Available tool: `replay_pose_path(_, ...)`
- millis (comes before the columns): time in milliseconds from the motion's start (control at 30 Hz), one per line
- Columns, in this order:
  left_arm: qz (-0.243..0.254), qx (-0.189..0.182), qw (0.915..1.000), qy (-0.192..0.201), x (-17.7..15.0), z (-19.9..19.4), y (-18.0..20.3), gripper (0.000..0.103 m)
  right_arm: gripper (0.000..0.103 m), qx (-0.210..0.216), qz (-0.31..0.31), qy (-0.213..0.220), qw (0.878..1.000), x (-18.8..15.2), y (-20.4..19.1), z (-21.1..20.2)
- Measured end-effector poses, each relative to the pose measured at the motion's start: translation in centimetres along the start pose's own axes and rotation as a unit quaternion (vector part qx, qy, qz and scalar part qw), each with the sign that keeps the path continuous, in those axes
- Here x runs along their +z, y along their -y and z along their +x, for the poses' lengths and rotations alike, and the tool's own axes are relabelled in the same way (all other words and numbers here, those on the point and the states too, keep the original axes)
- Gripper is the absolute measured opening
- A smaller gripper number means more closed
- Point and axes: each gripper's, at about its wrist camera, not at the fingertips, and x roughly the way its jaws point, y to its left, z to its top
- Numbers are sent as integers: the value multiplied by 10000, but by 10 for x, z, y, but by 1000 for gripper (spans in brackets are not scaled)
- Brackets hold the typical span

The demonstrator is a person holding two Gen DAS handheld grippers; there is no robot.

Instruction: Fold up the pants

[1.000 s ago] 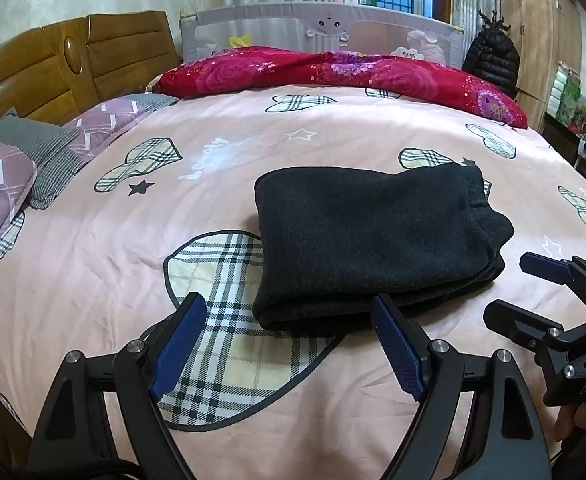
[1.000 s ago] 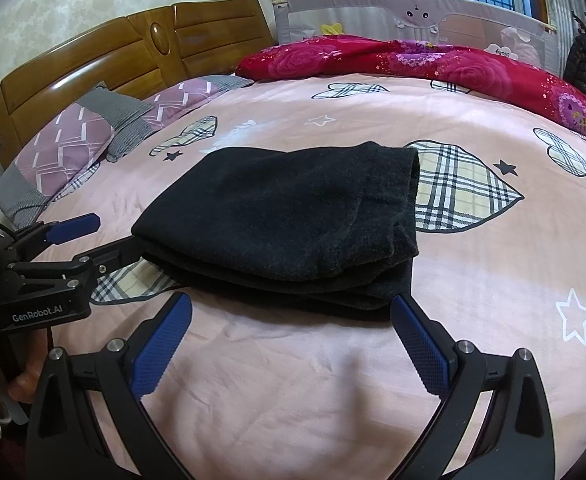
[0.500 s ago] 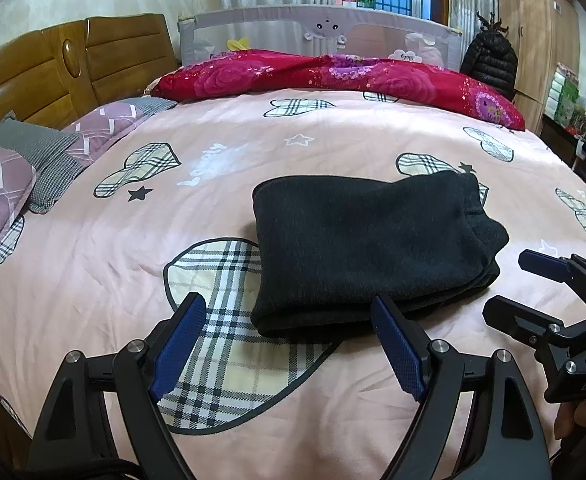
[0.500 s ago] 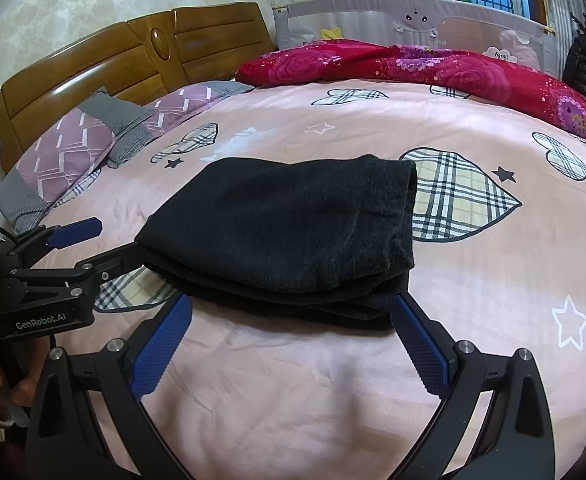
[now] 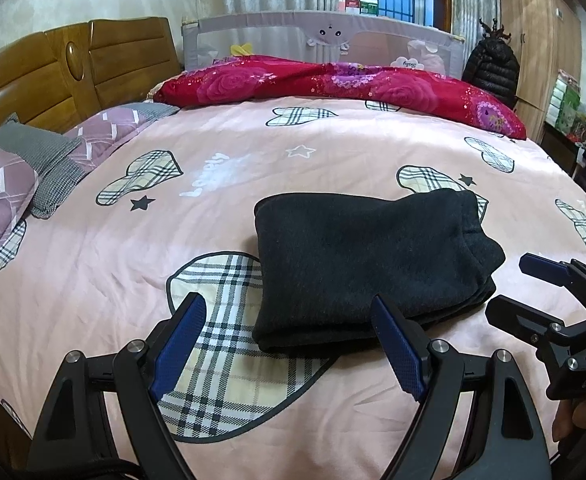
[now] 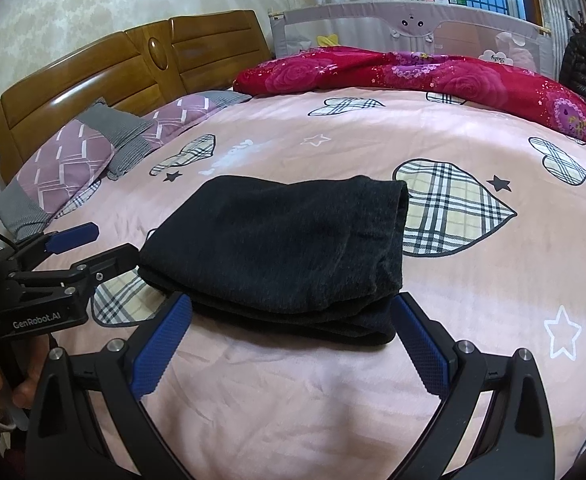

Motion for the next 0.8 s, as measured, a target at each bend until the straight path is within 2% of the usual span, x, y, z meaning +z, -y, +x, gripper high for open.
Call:
replay_pose_path(167,-171,-46,9997,140,2,-1,-6,84,100,-17,-1,-8,10000,1,0,0)
replay_pose_path(300,-336,-129,9993,-85,1,9,-11,84,100,-12,-3,-36,10000,2,1,0)
replay_pose_path(500,-390,-88,9989,-225,3,15,-12,83,100,-9,5,-16,10000,6,5,-1)
replay_pose_path(800,-206,102,9991,-366,10,17,4,84,100,-13,36,-102,9999,7,9,3)
